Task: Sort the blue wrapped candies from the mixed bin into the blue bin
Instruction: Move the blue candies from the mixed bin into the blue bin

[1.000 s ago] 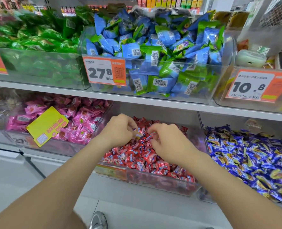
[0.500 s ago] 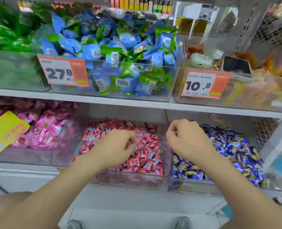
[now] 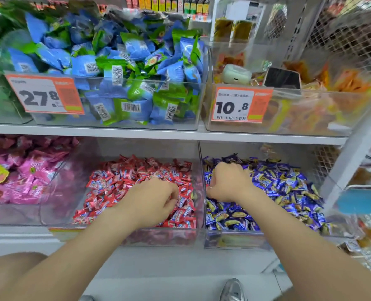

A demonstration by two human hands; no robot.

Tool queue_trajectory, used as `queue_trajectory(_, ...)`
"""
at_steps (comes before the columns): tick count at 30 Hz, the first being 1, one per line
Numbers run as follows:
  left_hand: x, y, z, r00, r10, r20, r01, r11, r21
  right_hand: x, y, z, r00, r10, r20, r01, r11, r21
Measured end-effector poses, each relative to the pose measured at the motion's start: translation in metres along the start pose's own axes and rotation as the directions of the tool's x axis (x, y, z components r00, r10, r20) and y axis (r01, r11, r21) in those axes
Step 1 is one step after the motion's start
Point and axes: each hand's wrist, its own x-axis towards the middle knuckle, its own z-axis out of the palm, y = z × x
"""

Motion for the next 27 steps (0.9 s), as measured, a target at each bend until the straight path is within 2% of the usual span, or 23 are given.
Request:
queue_trajectory(3, -0.004, 0.001, -0.003, 1.0, -0.011, 0.013, 0.011, 1.0, -0.003, 0.004, -0.001, -0.004, 0.998, 0.06, -0.007, -0.059, 0.991, 0.121)
queue_trajectory(6, -0.008, -0.001, -0.008, 0.999, -0.044, 0.003, 0.044, 0.999, 0.007, -0.002, 0.001, -0.013, 0.984, 0.103, -0.144, -0.06, 0.959, 0.277)
queue_trajectory(9, -0.014, -0.009, -0.011, 0.989, -0.145, -0.016, 0.146, 0.989, 0.022, -0.02, -0.013, -0.024, 0.934, 0.019, -0.357, 0.124, 0.92, 0.372)
queue_trajectory(12, -0.021, -0.025, -0.012, 0.932, -0.346, 0.109, 0.335, 0.936, 0.111, -0.048, -0.049, -0.029, 0.9, -0.215, -0.378, 0.379, 0.813, 0.441)
queue_trajectory(15, -0.029, -0.053, -0.015, 0.818, -0.518, 0.251, 0.463, 0.851, 0.25, -0.05, -0.082, -0.018, 0.87, -0.464, -0.168, 0.492, 0.794, 0.355)
queue_trajectory(17, -0.035, -0.07, -0.024, 0.786, -0.551, 0.28, 0.474, 0.828, 0.299, -0.04, -0.096, -0.008, 0.865, -0.5, -0.031, 0.497, 0.847, 0.191)
queue_trajectory(20, -0.043, -0.084, -0.043, 0.725, -0.562, 0.397, 0.473, 0.826, 0.306, -0.028, -0.109, -0.006, 0.912, -0.404, 0.076, 0.401, 0.915, 0.043)
queue_trajectory(22, -0.042, -0.091, -0.048, 0.691, -0.53, 0.491, 0.45, 0.848, 0.281, -0.028, -0.116, -0.01, 0.915, -0.319, 0.248, 0.346, 0.936, -0.073)
queue_trajectory(24, -0.04, -0.093, -0.046, 0.653, -0.506, 0.563, 0.411, 0.862, 0.297, -0.031, -0.123, -0.013, 0.859, -0.239, 0.452, 0.369, 0.902, -0.224)
queue_trajectory(25, -0.037, -0.095, -0.043, 0.625, -0.506, 0.594, 0.41, 0.861, 0.301, -0.033, -0.127, -0.014, 0.815, -0.211, 0.54, 0.39, 0.889, -0.241)
queue_trajectory(27, -0.03, -0.099, -0.036, 0.579, -0.494, 0.649, 0.448, 0.858, 0.253, -0.031, -0.133, -0.012, 0.728, -0.157, 0.668, 0.353, 0.921, -0.168)
